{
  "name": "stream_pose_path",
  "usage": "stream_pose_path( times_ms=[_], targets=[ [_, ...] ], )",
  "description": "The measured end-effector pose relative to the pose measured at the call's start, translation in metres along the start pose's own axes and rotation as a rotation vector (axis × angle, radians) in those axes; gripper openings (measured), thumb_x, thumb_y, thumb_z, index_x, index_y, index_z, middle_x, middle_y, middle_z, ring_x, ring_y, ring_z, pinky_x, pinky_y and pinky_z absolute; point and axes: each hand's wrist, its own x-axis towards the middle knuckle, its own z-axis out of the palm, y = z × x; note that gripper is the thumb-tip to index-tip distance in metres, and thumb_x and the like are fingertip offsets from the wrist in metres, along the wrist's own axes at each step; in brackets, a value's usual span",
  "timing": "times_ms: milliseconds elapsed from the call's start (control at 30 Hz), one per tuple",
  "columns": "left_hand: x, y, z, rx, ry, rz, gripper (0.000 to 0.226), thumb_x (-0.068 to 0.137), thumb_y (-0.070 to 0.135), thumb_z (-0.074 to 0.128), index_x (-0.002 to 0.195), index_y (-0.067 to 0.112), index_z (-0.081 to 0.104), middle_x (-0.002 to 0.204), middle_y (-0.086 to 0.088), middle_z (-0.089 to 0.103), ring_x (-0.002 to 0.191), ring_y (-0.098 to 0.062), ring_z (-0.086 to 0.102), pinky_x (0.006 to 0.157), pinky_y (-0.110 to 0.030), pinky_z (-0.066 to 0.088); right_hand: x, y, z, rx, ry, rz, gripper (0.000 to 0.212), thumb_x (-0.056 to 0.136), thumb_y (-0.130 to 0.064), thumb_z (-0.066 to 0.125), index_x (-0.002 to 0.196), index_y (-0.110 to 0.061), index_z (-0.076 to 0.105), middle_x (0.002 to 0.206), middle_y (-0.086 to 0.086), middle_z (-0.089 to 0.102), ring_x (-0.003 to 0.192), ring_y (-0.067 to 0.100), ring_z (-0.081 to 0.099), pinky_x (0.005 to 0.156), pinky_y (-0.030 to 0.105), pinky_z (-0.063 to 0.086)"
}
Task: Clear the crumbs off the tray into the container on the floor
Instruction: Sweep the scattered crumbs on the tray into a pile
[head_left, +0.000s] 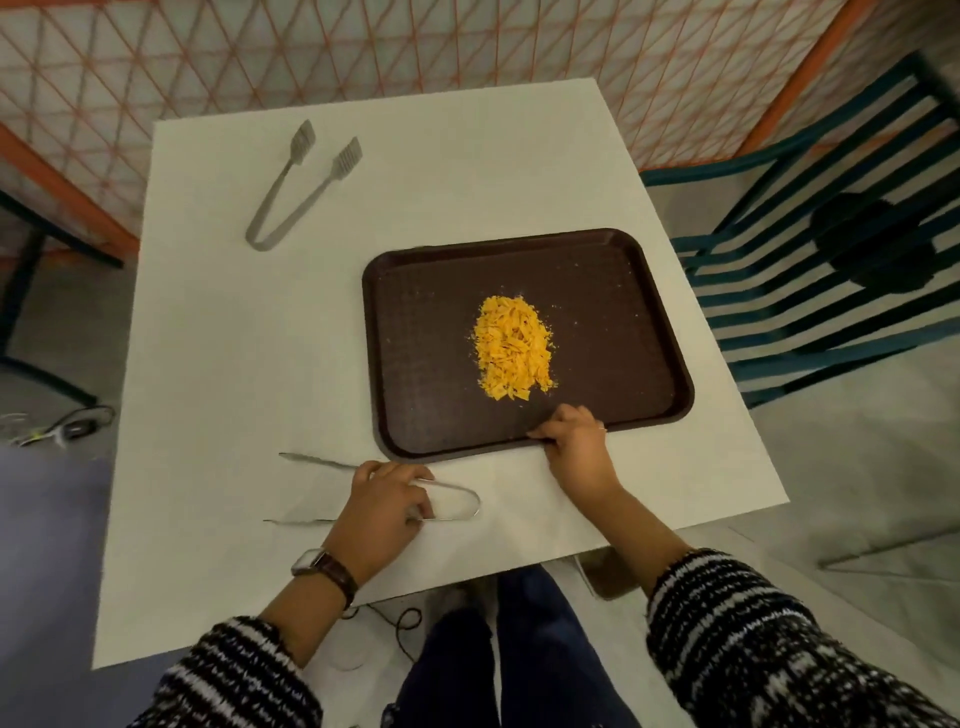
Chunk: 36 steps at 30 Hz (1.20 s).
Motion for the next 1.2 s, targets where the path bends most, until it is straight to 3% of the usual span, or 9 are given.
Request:
stream_pose_path(
  times_ms=[133,333,500,600,700,767,1000,1100,1200],
  targets=[
    [-0.038,-0.036,-0.013,0.046,-0.036,0.068,0.027,0.053,0.007,0.084,0.062,0.026,0.068,0.105,0.003,0.07,0.097,-0.015,0.061,0.084,-0.015,0.018,-0.046,0.007,0.006,-0.046,0.028,0.074,0.027,0.076,0.004,0.065,0.091,-0.015,0.077,0.088,0.011,0.063,0.09,0.035,0.052,0.079,0.037,0.027],
    [-0.056,-0.079,-0.029,0.135,0.059,0.052,0.033,0.047,-0.001,0.086,0.057,0.024,0.066,0.096,0.001,0.073,0.097,-0.013,0.049,0.078,-0.018,0.02,-0.093,0.018,0.026,0.025,0.089,0.084,0.024,0.064,0.004,0.076,0.077,-0.016,0.078,0.074,0.01,0.065,0.072,0.038,0.058,0.074,0.044,0.043],
    [-0.047,-0.098,-0.038,0.171,0.158,-0.134,0.034,0.057,-0.015,0.071,0.065,0.018,0.07,0.113,-0.009,0.069,0.112,-0.036,0.057,0.1,-0.041,0.028,-0.112,0.014,0.033,0.036,0.029,0.045,0.017,0.066,-0.006,0.071,0.076,-0.018,0.078,0.073,0.011,0.064,0.069,0.038,0.061,0.075,0.051,0.045],
    [-0.041,-0.082,-0.037,0.122,0.26,-0.239,0.037,0.058,-0.016,0.063,0.081,0.012,0.071,0.123,-0.014,0.061,0.117,-0.037,0.052,0.105,-0.046,0.026,-0.12,0.015,0.029,-0.022,-0.009,0.004,0.028,0.066,-0.005,0.07,0.09,-0.02,0.075,0.085,0.008,0.066,0.08,0.035,0.061,0.085,0.054,0.045],
    [-0.032,-0.031,-0.035,-0.059,0.457,-0.202,0.033,0.07,-0.009,0.059,0.096,0.009,0.067,0.118,-0.014,0.061,0.111,-0.034,0.054,0.101,-0.039,0.035,-0.134,0.011,0.018,-0.011,0.027,0.008,0.043,0.074,-0.023,0.07,0.116,-0.022,0.064,0.109,0.004,0.061,0.103,0.025,0.05,0.097,0.043,0.035],
    [-0.024,0.007,-0.025,-0.228,0.48,-0.154,0.03,0.077,-0.006,0.056,0.102,0.01,0.064,0.116,-0.013,0.061,0.109,-0.029,0.055,0.097,-0.035,0.04,-0.145,0.01,0.011,0.095,0.099,0.028,0.042,0.08,-0.034,0.067,0.12,-0.021,0.06,0.115,0.003,0.058,0.108,0.02,0.047,0.096,0.032,0.034],
    [-0.003,0.104,0.037,-0.675,0.52,-0.321,0.034,0.087,0.001,0.049,0.117,0.014,0.059,0.122,-0.001,0.056,0.11,-0.012,0.053,0.095,-0.023,0.04,-0.153,0.029,-0.003,0.457,0.31,0.222,0.025,0.091,-0.026,0.058,0.112,-0.015,0.063,0.117,0.001,0.057,0.11,0.011,0.051,0.098,0.025,0.042],
    [-0.004,0.133,0.048,-0.699,0.583,-0.349,0.037,0.088,-0.001,0.048,0.123,0.01,0.055,0.125,-0.001,0.052,0.115,-0.01,0.048,0.098,-0.015,0.032,-0.141,0.029,-0.014,0.512,0.256,0.179,0.032,0.093,-0.025,0.053,0.122,-0.013,0.058,0.131,0.001,0.048,0.12,0.009,0.044,0.091,-0.002,0.028],
    [-0.002,0.143,0.059,-0.694,0.61,-0.385,0.038,0.089,0.0,0.047,0.126,0.008,0.053,0.136,-0.009,0.049,0.128,-0.019,0.044,0.106,-0.021,0.029,-0.127,0.028,-0.018,0.529,0.184,0.089,0.04,0.094,-0.024,0.051,0.131,-0.008,0.051,0.141,0.005,0.042,0.129,0.012,0.039,0.1,0.004,0.024]
  ],
)
